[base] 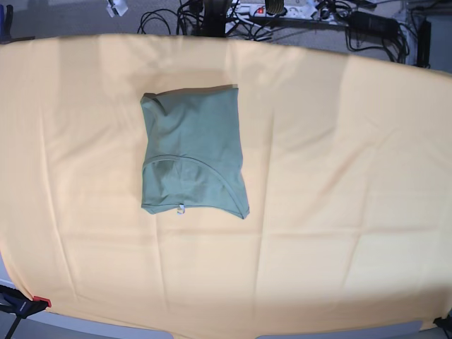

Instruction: Fold the T-shirt properly

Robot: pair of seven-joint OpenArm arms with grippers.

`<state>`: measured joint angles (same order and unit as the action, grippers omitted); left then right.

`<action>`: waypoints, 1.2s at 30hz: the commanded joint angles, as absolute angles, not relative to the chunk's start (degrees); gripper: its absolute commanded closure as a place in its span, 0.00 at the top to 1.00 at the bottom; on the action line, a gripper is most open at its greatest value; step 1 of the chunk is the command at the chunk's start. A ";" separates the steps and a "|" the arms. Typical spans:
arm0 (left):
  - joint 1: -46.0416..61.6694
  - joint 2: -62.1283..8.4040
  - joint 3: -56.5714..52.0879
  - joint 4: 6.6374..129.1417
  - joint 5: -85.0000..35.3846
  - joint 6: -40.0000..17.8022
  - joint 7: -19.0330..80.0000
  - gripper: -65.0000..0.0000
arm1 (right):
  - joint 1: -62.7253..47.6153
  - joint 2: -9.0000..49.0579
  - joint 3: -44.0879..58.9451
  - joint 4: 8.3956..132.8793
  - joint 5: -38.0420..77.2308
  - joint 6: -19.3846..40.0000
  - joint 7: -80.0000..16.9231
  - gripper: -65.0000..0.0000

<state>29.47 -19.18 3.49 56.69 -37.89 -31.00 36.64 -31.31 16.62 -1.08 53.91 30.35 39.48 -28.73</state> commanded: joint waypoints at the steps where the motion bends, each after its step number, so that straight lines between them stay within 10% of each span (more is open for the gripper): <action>1: 29.04 -18.41 3.88 55.05 -37.15 -31.64 32.71 0.00 | -30.65 17.23 -2.37 52.29 28.58 40.00 -25.85 0.00; 8: 23.29 -12.67 4.10 40.36 -18.61 -19.38 -3.09 0.00 | -20.73 17.10 -14.06 43.64 14.09 30.20 -10.76 0.00; 19: 17.43 -5.26 4.05 28.82 -2.98 -4.54 -3.77 0.00 | -19.40 10.98 -23.57 35.59 6.31 15.03 -5.34 0.00; 36: 17.45 -3.64 4.05 28.86 -3.46 -6.83 -5.80 0.00 | -18.41 5.15 -23.57 35.20 0.99 10.48 -6.28 0.00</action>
